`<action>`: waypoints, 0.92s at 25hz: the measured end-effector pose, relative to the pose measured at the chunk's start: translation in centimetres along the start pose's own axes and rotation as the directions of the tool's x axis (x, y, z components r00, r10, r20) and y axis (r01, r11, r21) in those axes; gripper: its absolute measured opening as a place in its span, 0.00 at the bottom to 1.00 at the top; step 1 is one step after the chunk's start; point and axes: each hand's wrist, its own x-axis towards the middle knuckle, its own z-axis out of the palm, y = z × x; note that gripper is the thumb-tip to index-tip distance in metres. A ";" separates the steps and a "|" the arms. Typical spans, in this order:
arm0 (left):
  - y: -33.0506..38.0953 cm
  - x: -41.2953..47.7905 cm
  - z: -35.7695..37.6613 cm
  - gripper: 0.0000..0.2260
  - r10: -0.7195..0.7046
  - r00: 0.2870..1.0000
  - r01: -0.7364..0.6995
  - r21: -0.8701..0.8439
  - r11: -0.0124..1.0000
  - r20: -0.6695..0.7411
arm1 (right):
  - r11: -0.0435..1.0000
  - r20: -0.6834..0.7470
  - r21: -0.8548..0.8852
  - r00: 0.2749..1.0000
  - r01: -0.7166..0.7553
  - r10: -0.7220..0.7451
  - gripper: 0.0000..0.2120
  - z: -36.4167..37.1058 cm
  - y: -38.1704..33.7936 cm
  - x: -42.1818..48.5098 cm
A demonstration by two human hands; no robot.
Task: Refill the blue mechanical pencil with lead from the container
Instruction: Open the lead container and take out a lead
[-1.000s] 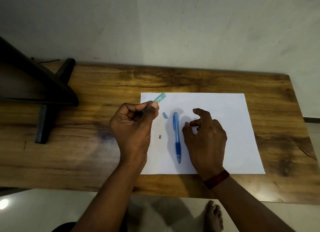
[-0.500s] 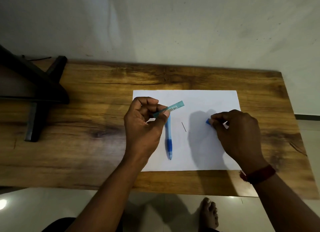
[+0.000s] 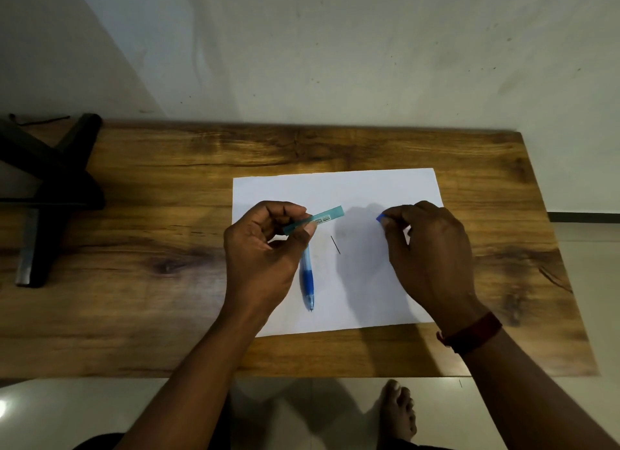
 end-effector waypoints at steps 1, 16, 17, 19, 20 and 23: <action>0.0 0.0 0.1 0.08 -0.001 1.000 0.001 0.009 1.000 0.006 | 0.986 0.008 0.162 0.999 -0.048 0.047 0.06 -0.1 -0.5 0.1; 0.1 0.1 -0.5 0.05 -0.054 0.998 0.055 0.015 0.998 -0.032 | 0.559 0.357 0.715 0.907 -0.419 0.223 0.07 0.9 -4.3 0.1; 0.2 0.1 -0.5 0.04 -0.058 0.998 0.058 0.006 0.998 -0.032 | 0.583 0.343 0.705 0.913 -0.405 0.220 0.07 1.0 -4.3 0.1; 0.4 0.2 -0.7 0.05 -0.057 0.998 0.056 -0.015 0.998 -0.037 | 0.629 0.322 0.678 0.923 -0.381 0.212 0.07 1.1 -4.3 0.1; 0.4 0.2 -0.7 0.05 -0.057 0.998 0.056 -0.026 0.998 -0.035 | 0.636 0.324 0.672 0.923 -0.379 0.207 0.07 1.1 -4.3 0.1; 0.8 0.4 -0.9 0.06 -0.063 0.998 0.063 -0.036 0.997 -0.023 | 0.593 0.349 0.701 0.916 -0.396 0.200 0.06 0.7 -4.2 0.0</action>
